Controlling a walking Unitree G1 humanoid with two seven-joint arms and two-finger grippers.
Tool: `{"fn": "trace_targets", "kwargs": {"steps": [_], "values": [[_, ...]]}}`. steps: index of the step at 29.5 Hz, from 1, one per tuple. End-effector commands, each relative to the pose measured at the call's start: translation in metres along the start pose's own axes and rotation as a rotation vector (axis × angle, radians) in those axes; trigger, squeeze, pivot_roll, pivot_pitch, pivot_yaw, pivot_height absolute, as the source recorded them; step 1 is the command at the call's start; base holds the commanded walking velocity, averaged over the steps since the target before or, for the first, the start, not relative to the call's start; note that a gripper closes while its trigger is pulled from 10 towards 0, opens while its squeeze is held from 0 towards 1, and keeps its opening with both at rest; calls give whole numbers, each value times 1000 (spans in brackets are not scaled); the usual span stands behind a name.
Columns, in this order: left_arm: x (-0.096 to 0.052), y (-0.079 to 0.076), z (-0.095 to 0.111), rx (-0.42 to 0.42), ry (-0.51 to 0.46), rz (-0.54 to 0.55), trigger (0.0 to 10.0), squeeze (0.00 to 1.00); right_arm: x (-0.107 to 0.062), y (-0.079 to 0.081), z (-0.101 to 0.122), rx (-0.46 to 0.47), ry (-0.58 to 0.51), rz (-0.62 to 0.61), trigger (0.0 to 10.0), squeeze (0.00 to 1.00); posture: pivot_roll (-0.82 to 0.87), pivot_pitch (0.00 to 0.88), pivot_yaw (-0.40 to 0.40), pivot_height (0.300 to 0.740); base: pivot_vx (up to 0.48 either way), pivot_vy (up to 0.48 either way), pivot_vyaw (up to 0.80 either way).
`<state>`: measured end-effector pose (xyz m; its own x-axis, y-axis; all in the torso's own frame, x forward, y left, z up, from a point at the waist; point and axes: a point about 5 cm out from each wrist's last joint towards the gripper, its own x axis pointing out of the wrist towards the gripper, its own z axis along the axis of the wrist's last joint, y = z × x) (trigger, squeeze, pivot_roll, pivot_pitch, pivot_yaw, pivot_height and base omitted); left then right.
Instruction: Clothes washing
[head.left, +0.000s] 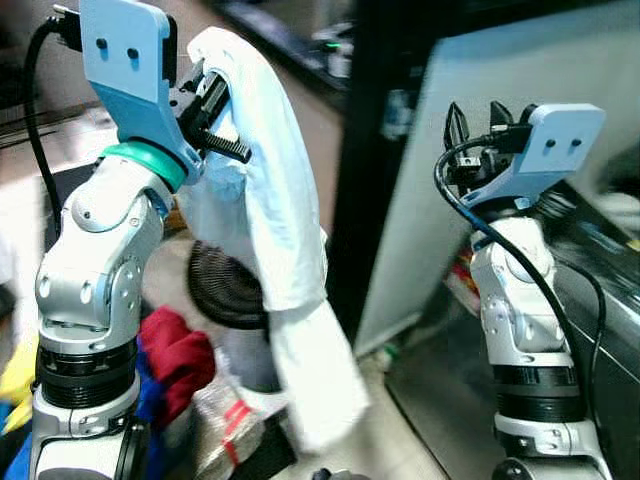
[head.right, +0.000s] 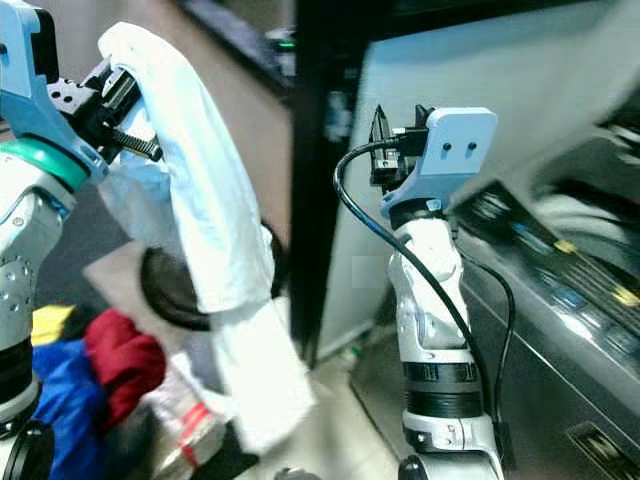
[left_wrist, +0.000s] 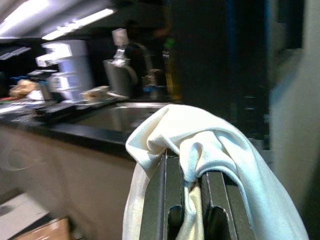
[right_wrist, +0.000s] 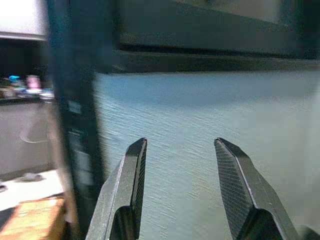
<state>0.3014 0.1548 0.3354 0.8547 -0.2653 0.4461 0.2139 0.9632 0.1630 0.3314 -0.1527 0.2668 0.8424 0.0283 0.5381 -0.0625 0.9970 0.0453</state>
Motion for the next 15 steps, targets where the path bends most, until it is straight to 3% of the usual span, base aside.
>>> {"fn": "trace_targets", "kwargs": {"steps": [1,15], "values": [[-1,2,0,10,-2,6,10000,0,0,-1,1,8,0,-7,10000,0,61,13,50,740,0,0,-800],[-1,4,-4,8,10,11,10000,0,0,-1,1,10,0,-9,10000,0,62,19,47,740,0,0,-800]]}}
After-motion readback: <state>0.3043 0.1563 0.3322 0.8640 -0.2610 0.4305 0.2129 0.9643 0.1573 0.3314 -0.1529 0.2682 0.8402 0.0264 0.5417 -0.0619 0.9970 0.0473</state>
